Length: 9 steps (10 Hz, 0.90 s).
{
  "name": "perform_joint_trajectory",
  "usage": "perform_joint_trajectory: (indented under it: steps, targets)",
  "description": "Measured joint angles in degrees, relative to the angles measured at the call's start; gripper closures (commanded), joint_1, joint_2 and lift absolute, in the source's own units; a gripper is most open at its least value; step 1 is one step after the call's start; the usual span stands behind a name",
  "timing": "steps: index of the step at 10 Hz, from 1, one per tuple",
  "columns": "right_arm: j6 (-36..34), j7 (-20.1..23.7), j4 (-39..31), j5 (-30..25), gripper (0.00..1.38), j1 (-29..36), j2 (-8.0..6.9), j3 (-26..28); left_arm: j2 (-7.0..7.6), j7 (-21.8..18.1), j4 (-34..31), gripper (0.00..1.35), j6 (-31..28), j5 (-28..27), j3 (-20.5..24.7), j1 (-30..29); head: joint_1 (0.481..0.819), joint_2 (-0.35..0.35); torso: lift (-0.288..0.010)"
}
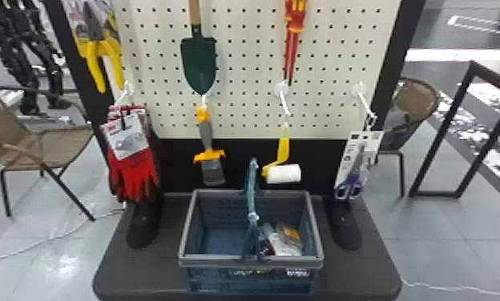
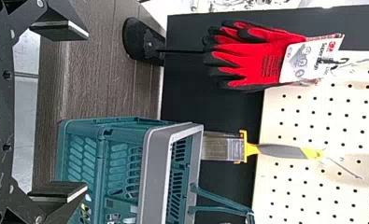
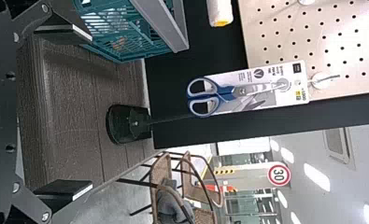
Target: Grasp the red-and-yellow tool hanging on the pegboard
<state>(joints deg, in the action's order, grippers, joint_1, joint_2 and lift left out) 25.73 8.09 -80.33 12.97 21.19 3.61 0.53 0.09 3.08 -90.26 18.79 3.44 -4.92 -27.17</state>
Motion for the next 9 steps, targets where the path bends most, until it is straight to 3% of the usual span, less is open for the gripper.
perform_joint_trajectory:
  steps: [7,9]
  targets:
    - [1.0,-1.0,-1.4,-0.8,0.19,-0.1,0.12,0.1,-0.09,0.0,0.0,0.17,0.2,-0.2,0.5,-0.4,0.549,0.000,-0.100]
    - [-3.0,0.1,-8.5,-1.4,0.19,-2.8,1.85,0.0,-0.09,0.0,0.0,0.17,0.1,-0.2,0.4,-0.4,0.549,0.000,-0.100]
